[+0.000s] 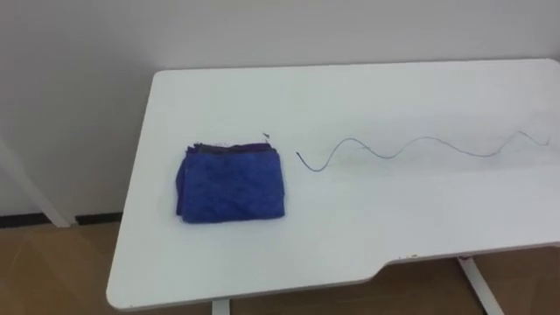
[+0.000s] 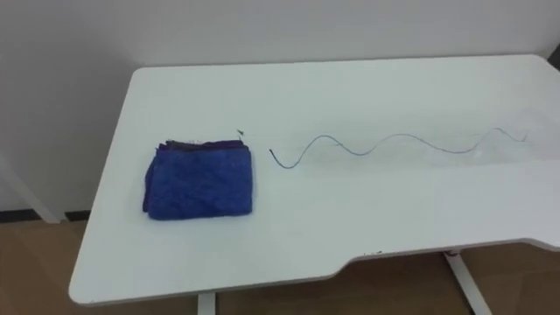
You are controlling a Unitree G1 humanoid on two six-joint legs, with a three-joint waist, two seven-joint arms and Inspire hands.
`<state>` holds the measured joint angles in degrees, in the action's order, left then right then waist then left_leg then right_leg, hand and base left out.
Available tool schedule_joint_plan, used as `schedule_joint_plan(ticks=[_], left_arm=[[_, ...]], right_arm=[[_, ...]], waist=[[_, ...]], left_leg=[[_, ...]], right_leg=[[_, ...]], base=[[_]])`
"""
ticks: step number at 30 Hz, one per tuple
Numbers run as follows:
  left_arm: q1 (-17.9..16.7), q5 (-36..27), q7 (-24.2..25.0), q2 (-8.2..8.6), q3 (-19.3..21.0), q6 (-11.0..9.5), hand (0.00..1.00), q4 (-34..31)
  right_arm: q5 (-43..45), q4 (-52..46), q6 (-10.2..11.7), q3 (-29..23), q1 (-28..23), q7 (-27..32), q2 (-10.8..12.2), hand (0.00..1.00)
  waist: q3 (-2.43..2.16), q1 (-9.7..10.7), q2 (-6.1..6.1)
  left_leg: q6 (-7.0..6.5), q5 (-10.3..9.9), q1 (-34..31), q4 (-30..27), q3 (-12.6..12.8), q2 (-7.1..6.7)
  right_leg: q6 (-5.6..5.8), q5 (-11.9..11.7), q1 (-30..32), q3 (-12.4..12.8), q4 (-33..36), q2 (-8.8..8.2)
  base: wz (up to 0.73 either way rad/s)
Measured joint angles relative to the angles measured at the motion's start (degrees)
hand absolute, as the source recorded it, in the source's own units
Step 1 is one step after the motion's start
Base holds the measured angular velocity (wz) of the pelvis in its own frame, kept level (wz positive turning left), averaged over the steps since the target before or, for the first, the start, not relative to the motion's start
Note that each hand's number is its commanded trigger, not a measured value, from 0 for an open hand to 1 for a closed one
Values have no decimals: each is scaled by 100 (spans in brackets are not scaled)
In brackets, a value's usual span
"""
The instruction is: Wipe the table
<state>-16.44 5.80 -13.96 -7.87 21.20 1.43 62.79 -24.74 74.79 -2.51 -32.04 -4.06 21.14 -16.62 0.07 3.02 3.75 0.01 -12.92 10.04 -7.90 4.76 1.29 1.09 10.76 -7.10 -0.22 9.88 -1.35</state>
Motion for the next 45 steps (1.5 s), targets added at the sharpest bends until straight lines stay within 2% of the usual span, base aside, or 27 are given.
schedule_joint_plan(ticks=[2, 4, 9, 13, 16, 18, 19, 21, 23, 25, 28, 32, 39, 42, 43, 45], left_arm=[[36, 3, 5, -29, -33, 11, 0, -19], [24, 5, 12, -66, -177, 29, 0, -73], [140, 11, 80, -78, -280, 80, 0, -93], [114, 66, 100, -96, -519, 77, 0, -303], [126, 65, 101, -162, -719, 50, 0, -312], [117, 66, 101, -181, -827, 44, 0, -311], [121, 66, 101, -197, -875, 34, 0, -311], [135, 69, 100, -200, -922, 4, 0, -311], [165, 68, 98, -188, -965, -12, 0, -298], [180, 65, 95, -188, -971, -25, 0, -304], [195, 60, 49, -197, -1122, -28, 0, -305], [192, 54, -9, -196, -1441, -63, 0, -308], [247, 64, 79, -205, -1517, -65, 0, -316], [346, 65, 154, -220, -1711, -89, 0, -320], [384, 65, 177, -222, -1752, -99, 0, -321], [458, 64, 187, -222, -1812, -101, 0, -318]], right_arm=[[90, -239, 4, -26, 272, 366, -197, 0], [268, -525, 7, 1, 435, 629, -263, 0], [1299, -1815, 17, 273, 541, 1057, -305, 0], [2516, -3119, 51, 565, 545, 1336, -304, 0], [3288, -3993, 227, 943, 531, 1517, -290, 0], [3797, -4520, 248, 1130, 531, 1535, -290, 0], [4117, -4826, 277, 1237, 528, 1576, -290, 0], [4607, -5200, 344, 1359, 529, 1630, -284, 0], [5338, -5650, 513, 1523, 530, 1711, -284, 0], [5737, -5979, 598, 1634, 525, 1715, -285, 0], [5955, -6488, 688, 2026, 550, 1722, -293, 0], [6235, -6639, 668, 2592, 626, 1510, -293, 0], [7181, -7207, 622, 3154, 818, 1087, -325, 0], [7494, -7400, 630, 3560, 972, 881, -337, 0], [7586, -7452, 616, 3762, 1009, 782, -336, 0], [7715, -7506, 618, 4064, 1022, 634, -334, 0]], waist=[[-2, -11, 32], [-13, -33, 57], [-2, -151, 75], [11, -213, 83], [25, -227, 106], [36, -231, 118], [22, -280, 86], [45, -381, 112], [51, -482, 123], [38, -520, 137], [46, -634, 109], [46, -751, 107], [34, -932, 93], [33, -976, 94], [19, -1007, 115], [15, -1118, 129]], left_leg=[[-2, 1, -56, -29, -11, -3], [-2, 1, -74, -30, -7, 2], [-1, 2, -115, -34, 9, 3], [-1, 2, -134, -39, 19, 7], [-1, 2, -123, -41, 16, 13], [-1, 2, -118, -42, 15, 13], [-1, 2, -104, -43, 19, 13], [-1, 2, -90, -46, 19, 15], [-1, 2, -80, -52, 11, 15], [-1, 2, -80, -60, -2, 15], [-1, 2, -79, -60, -13, 18], [-1, 2, -129, -56, -17, 21], [0, 3, -231, -88, -27, 25], [0, 4, -236, -88, -41, 23], [1, 5, -240, -85, -47, 22], [1, 5, -248, -85, -95, 22]], right_leg=[[4, -4, 35, 5, -4, 5], [4, -4, 62, 8, -12, 13], [3, -4, 132, 9, -8, 15], [3, -4, 162, -5, -8, 16], [2, -5, 152, -9, -7, 24], [1, -5, 151, -26, -4, 19], [1, -5, 150, -25, 5, 20], [-1, -6, 142, -25, 8, 24], [-4, -9, 115, -29, 4, 22], [-4, -9, 105, -66, 9, 15], [-5, -9, 103, -94, 16, 14], [-4, -9, 167, -142, 83, 13], [-11, -14, 223, -187, 73, 11], [-11, -14, 226, -243, 71, 3], [-11, -13, 233, -243, 68, 5], [-11, -14, 230, -265, 65, 5]], base=[[0], [0], [0], [-2], [0], [0], [-5], [-4], [0], [6], [2], [1], [0], [1], [0], [3]])
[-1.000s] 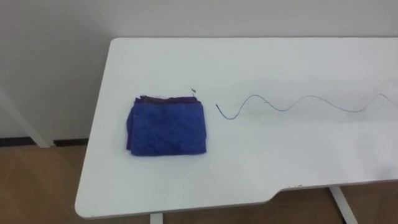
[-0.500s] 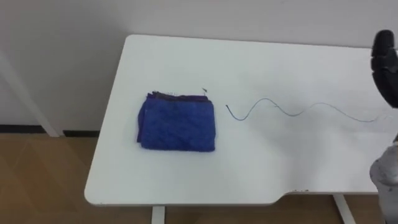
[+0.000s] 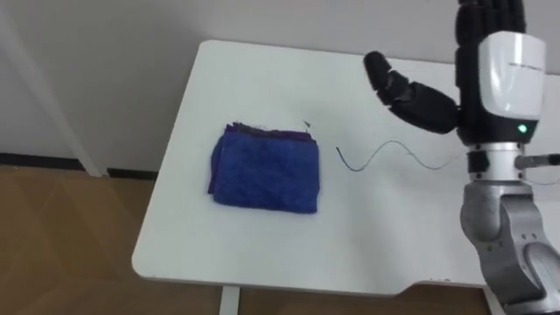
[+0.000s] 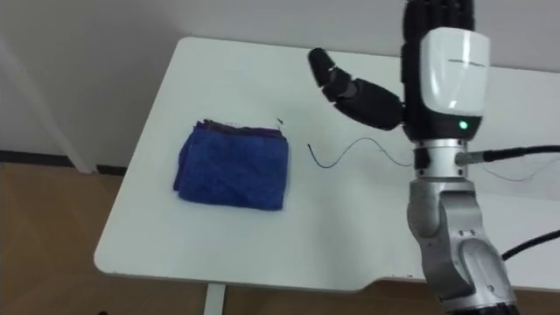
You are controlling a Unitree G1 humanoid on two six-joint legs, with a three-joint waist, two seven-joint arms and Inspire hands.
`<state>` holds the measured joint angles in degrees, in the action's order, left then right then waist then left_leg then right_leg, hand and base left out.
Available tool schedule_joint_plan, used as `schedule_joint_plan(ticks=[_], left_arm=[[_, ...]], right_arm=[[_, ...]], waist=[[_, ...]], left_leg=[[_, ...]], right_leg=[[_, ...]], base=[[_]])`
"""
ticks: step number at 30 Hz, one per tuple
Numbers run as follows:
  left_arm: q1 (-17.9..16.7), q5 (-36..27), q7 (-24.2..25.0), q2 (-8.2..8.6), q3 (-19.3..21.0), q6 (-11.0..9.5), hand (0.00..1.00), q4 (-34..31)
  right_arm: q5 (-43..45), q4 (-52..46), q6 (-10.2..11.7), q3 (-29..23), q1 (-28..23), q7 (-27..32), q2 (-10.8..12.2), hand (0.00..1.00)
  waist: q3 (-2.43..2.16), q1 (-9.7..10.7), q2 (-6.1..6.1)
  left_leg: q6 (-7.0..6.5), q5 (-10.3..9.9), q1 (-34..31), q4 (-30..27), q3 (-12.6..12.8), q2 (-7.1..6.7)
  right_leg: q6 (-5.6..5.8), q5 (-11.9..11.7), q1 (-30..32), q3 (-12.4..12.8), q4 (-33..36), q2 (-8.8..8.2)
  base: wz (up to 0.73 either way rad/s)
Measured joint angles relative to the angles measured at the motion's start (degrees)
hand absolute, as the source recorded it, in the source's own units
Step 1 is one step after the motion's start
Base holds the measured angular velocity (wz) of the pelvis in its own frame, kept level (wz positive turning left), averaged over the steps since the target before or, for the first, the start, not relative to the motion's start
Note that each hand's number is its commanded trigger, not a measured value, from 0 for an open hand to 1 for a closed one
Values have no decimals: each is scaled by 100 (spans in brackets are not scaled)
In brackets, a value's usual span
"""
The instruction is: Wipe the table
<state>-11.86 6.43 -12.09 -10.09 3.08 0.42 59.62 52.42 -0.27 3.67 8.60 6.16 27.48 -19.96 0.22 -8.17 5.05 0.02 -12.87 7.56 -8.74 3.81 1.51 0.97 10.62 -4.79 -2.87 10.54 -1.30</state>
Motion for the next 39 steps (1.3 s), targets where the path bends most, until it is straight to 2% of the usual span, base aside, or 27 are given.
schedule_joint_plan(ticks=[3, 5, 6, 10, 13, 14, 20, 28, 33, 34, 35, 36, 39], left_arm=[[111, 0, 36, -1, -10, -13, 0, 0], [162, -2, 43, -10, -32, -27, 0, 6], [167, -1, 43, -9, -32, -31, 0, 6], [197, 1, 26, -11, -35, -39, 0, 7], [190, 10, 1, -25, -108, -39, 0, 5], [191, 16, -5, -21, -121, -42, 0, 1], [225, 37, -22, -40, -290, -42, 0, 0], [214, 70, -30, -75, -336, -37, 0, -171], [157, 298, -88, -136, -340, -4, 0, -222], [136, 299, -122, -141, -331, 0, 0, -222], [117, 318, -135, -141, -326, 0, 0, -221], [108, 331, -135, -140, -327, -1, 0, -219], [-12, 341, -135, -134, -311, 2, 0, -187]], right_arm=[[126, 1, -11, 505, -2, -329, 0, 0], [166, 3, -31, 792, -1, -538, 0, 0], [165, 9, -54, 846, -1, -571, 0, 0], [364, 285, -129, 1106, 1, -782, 21, 0], [493, 750, -130, 1220, 73, -900, 178, 0], [535, 940, -131, 1267, 73, -945, 229, 0], [669, 1367, -187, 1540, 73, -1172, 289, 0], [917, 1365, -325, 1743, 76, -1358, 300, 0], [1078, 1539, -453, 1760, 77, -1390, 310, 0], [1075, 1746, -451, 1760, 76, -1391, 314, 21], [1077, 1954, -453, 1760, 74, -1406, 313, 53], [1077, 2033, -453, 1760, 72, -1431, 314, 100], [1057, 2241, -443, 1742, 68, -1499, 332, 100]], waist=[[-12, -40, 59], [-12, -160, 104], [-11, -200, 114], [21, -356, 183], [55, -454, 240], [52, -470, 254], [100, -492, 184], [74, -524, 210], [57, -592, 201], [41, -607, 217], [41, -620, 217], [43, -622, 214], [65, -611, 180]], left_leg=[[1, 1, -14, 1, -84, -2], [1, 2, -28, 2, -121, -4], [1, 2, -28, 3, -125, -4], [0, 2, -29, 3, -233, -13], [0, 2, -43, -1, -258, -16], [0, 2, -77, -11, -273, -23], [0, 2, -147, -44, -293, -23], [1, 3, -209, -54, -281, -21], [1, 3, -195, -53, -297, -23], [1, 3, -187, -53, -305, -30], [1, 3, -177, -52, -307, -30], [1, 3, -169, -50, -308, -29], [1, 3, -119, -40, -307, -28]], right_leg=[[0, 0, -7, -87, -1, -8], [0, 0, -10, -244, -2, -23], [0, 0, -11, -245, -2, -24], [0, 0, -31, -385, -16, -44], [-1, -1, -47, -463, -55, -51], [-3, -3, -85, -512, -96, -59], [-2, -4, -56, -525, -99, -57], [-3, -5, 6, -530, -102, -57], [-3, -5, -34, -604, -144, -62], [-3, -5, -79, -608, -195, -64], [-3, -5, -98, -612, -197, -64], [-3, -5, -108, -611, -197, -64], [-3, -5, -154, -626, -197, -66]], base=[[11], [7], [0], [12], [8], [8], [4], [0], [3], [7], [7], [0], [1]])
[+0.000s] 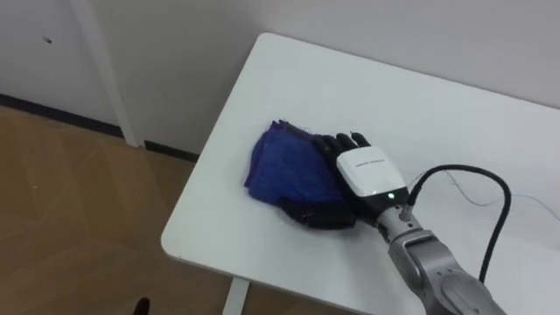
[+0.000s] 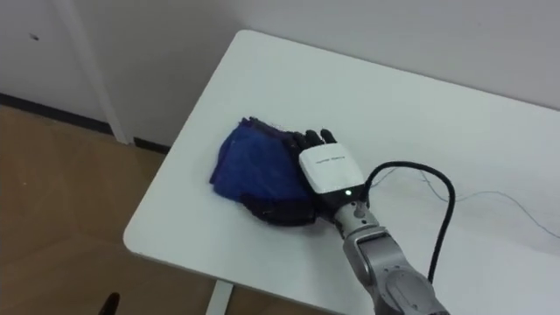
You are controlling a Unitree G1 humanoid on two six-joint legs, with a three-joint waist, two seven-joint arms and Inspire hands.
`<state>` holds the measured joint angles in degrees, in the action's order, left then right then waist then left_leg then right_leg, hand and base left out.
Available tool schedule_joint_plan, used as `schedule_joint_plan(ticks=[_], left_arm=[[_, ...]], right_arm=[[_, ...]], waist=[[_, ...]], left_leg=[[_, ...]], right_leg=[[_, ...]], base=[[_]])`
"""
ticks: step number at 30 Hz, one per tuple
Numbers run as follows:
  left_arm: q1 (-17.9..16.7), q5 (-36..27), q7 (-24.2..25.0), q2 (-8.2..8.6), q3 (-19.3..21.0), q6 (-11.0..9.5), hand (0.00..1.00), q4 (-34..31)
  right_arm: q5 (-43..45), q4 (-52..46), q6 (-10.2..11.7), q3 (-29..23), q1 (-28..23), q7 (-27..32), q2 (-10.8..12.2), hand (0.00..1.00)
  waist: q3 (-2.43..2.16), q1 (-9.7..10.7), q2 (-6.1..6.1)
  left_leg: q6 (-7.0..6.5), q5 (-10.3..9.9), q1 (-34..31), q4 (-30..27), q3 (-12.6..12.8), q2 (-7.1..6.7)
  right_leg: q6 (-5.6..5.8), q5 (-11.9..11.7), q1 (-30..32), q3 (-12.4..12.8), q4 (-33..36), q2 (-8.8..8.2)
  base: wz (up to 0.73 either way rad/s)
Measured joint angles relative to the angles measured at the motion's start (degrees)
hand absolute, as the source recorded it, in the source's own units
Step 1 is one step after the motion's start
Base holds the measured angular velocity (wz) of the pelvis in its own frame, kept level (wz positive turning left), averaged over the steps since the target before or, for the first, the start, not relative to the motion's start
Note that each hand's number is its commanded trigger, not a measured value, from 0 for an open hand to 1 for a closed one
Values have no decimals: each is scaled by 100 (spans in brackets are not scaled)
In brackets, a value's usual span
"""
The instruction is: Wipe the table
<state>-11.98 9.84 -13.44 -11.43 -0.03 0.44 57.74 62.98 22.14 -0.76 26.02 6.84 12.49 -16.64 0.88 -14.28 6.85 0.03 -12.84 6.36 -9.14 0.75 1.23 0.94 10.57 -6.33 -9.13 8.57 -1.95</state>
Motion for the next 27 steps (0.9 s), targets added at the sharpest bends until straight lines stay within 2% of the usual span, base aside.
schedule_joint_plan(ticks=[1, 4, 7, 9, 11, 19, 27], left_arm=[[-11, 0, 2, 3, 13, 6, 0, 9], [-10, -4, 2, 25, 132, 9, 0, -20], [-91, -4, 1, 35, 188, 14, 0, -47], [-167, 3, 2, 35, 189, 63, 0, -131], [-274, 7, 2, 34, 189, 92, 0, -235], [-323, 116, 48, 29, 206, 320, 0, -259], [-329, 133, 154, 37, 224, 330, 0, -260]], right_arm=[[-43, -1, 13, -69, 15, 8, 30, 100], [-136, 14, 14, -231, 117, 52, 108, 100], [-234, 112, 12, -271, 137, 181, 108, 100], [-291, 179, 12, -274, 138, 272, 107, 100], [-346, 216, 9, -290, 132, 313, 106, 100], [-350, 260, -14, -322, 94, 238, 83, 100], [-357, 204, 65, -370, 31, 202, 69, 100]], waist=[[14, 8, -26], [10, 5, -38], [-38, 0, -49], [-54, 2, -52], [-54, 3, -52], [-56, 42, -49], [-63, 136, -39]], left_leg=[[0, 0, 12, -1, -17, 0], [0, 0, 26, -7, -50, -2], [0, 0, 33, -20, -97, -14], [0, 0, 40, -30, -101, -16], [0, 0, 51, -40, -110, -16], [3, -1, 75, -34, -194, -21], [4, 0, 109, -34, -202, -24]], right_leg=[[0, 0, -19, -32, 0, -4], [0, 0, -54, -45, -1, -4], [0, 0, -95, -62, 2, -12], [0, 0, -115, -79, 4, -16], [0, 0, -143, -105, 4, -17], [0, 0, -224, -186, 10, -16], [1, 0, -251, -184, 7, -17]], base=[[8], [8], [7], [2], [2], [6], [1]])
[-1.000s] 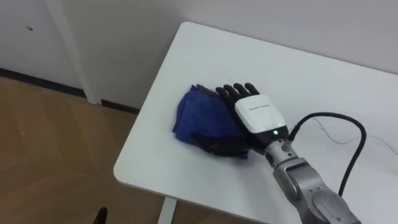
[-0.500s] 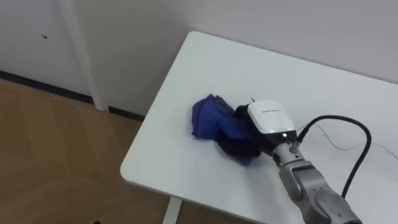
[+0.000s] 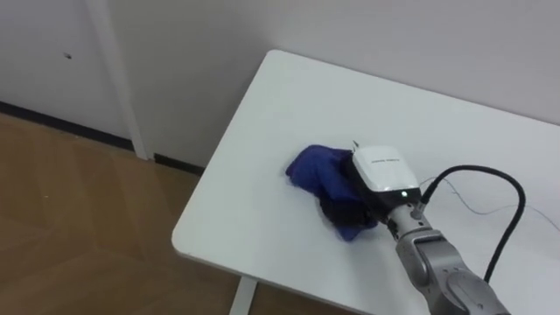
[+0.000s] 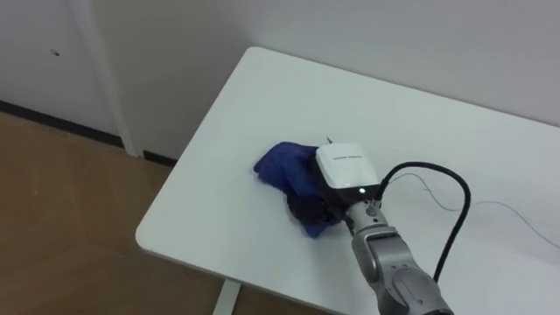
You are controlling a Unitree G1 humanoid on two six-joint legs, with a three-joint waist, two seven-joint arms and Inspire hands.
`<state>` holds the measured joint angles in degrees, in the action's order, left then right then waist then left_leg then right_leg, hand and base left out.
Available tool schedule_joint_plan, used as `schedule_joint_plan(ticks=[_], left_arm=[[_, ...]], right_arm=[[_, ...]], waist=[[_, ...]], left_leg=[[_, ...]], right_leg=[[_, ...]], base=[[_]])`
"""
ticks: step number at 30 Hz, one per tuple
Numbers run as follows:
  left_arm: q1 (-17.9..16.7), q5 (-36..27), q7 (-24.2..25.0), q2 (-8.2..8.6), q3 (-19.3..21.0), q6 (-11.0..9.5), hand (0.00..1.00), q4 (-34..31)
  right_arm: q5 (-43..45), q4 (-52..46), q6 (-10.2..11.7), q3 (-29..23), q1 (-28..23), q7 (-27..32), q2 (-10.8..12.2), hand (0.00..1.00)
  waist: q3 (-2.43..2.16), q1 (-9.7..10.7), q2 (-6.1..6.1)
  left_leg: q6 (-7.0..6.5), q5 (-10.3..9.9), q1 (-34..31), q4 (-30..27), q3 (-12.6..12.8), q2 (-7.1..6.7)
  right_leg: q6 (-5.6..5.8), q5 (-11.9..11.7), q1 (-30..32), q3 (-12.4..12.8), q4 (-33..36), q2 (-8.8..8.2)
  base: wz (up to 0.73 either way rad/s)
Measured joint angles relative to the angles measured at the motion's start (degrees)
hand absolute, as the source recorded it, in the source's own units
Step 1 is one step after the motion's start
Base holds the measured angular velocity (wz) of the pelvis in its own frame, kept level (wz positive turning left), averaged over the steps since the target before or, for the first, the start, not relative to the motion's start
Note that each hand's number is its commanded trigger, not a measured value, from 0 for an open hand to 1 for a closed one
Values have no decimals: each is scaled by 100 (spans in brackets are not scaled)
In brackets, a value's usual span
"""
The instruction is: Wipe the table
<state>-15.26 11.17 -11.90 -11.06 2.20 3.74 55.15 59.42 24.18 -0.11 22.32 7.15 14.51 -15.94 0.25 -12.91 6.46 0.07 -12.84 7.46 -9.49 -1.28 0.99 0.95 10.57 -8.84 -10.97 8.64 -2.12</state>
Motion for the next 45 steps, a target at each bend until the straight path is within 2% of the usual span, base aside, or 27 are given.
schedule_joint_plan(ticks=[6, 9, 12, 16, 18, 21, 22, 25, 27, 29, 32, 35, 38, 41, 45], left_arm=[[78, 90, 48, 21, 0, 0, 0, 1], [53, 95, 30, 46, -53, 1, 0, 0], [55, 85, 11, 67, -100, 4, 0, 3], [146, 88, -15, 136, -117, 92, 0, -2], [145, 87, -14, 144, -120, 137, 0, -38], [79, 95, -13, 137, -39, 145, 0, -52], [15, 115, -14, 133, 4, 152, 0, -60], [-213, 224, -14, 130, 160, 224, 0, -129], [-356, 235, 4, 111, 353, 245, 0, -126], [-467, 313, 21, 103, 785, 247, 0, -126], [-548, 360, 13, 97, 1159, 247, 0, -113], [-545, 351, 11, 96, 1339, 248, 0, -118], [-438, 352, 6, 90, 1337, 243, 0, -112], [-354, 347, 9, 99, 1334, 215, 0, -50], [-228, 351, 18, 98, 1328, 211, 0, 4]], right_arm=[[-115, 57, 78, -110, 1, -80, -5, 100], [-242, 62, 32, -112, 3, -100, 14, 100], [-892, 155, -60, -112, 61, -152, 63, 100], [-1772, 547, -64, -115, 372, -247, 66, 100], [-1842, 887, 47, -209, 558, -268, 106, 100], [-2117, 1400, 218, -641, 647, -132, 111, 100], [-2305, 1661, 328, -924, 647, -24, 105, 100], [-2715, 2364, 446, -1736, 624, 350, 91, 100], [-2783, 2682, 514, -2211, 618, 498, -8, 100], [-2789, 3088, 593, -2745, 538, 577, -354, 100], [-2842, 3495, 587, -3276, 327, 761, -694, 100], [-2827, 3681, 582, -3652, 64, 871, -790, 100], [-2827, 3686, 576, -3767, -227, 918, -809, 100], [-2832, 3685, 577, -3779, -455, 1006, -818, 100], [-2840, 3595, 513, -3838, -605, 1056, -840, 100]], waist=[[0, 10, -6], [-14, 23, -61], [9, 17, -128], [51, 0, -196], [57, 65, -214], [47, 63, -239], [31, 101, -255], [-3, 296, -321], [-33, 401, -362], [-49, 470, -383], [-83, 515, -370], [-94, 679, -291], [-99, 782, -194], [-100, 823, -165], [-100, 863, -160]], left_leg=[[-1, 0, 10, -9, -10, -3], [-2, 1, 15, -20, -63, -18], [-3, 3, 23, -23, -57, -22], [-3, 10, 2, -30, -40, -23], [-1, 10, -12, -25, -55, -25], [-8, 20, -42, -45, -110, -47], [-11, 21, -87, -111, -166, -70], [-38, 37, -129, -170, -306, -117], [-39, 36, -104, -185, -323, -131], [-55, 46, -131, -181, -358, -154], [-64, 51, -82, -176, -346, -168], [-64, 51, -64, -193, -344, -168], [-63, 51, -59, -192, -309, -163], [-61, 41, 25, -177, -178, -140], [-64, 35, 31, -189, -137, -139]], right_leg=[[0, 0, -14, -2, -2, -2], [0, 0, -36, -21, -3, -14], [0, 0, -48, 0, -3, -16], [0, 0, -18, 11, 5, -19], [0, 0, -25, -18, 10, -21], [0, 0, -37, -79, 10, -42], [2, -1, -39, -156, 8, -62], [15, -8, -92, -360, -6, -111], [21, -5, -113, -419, -2, -128], [31, 1, -119, -500, -4, -154], [44, 10, -156, -489, 0, -168], [56, 17, -191, -492, -1, -169], [73, 27, -207, -450, 3, -167], [72, 27, -230, -301, 31, -153], [72, 25, -221, -265, 62, -157]], base=[[1], [5], [-1], [-1], [3], [13], [31], [35], [29], [13], [0], [1], [-8], [-23], [-9]])
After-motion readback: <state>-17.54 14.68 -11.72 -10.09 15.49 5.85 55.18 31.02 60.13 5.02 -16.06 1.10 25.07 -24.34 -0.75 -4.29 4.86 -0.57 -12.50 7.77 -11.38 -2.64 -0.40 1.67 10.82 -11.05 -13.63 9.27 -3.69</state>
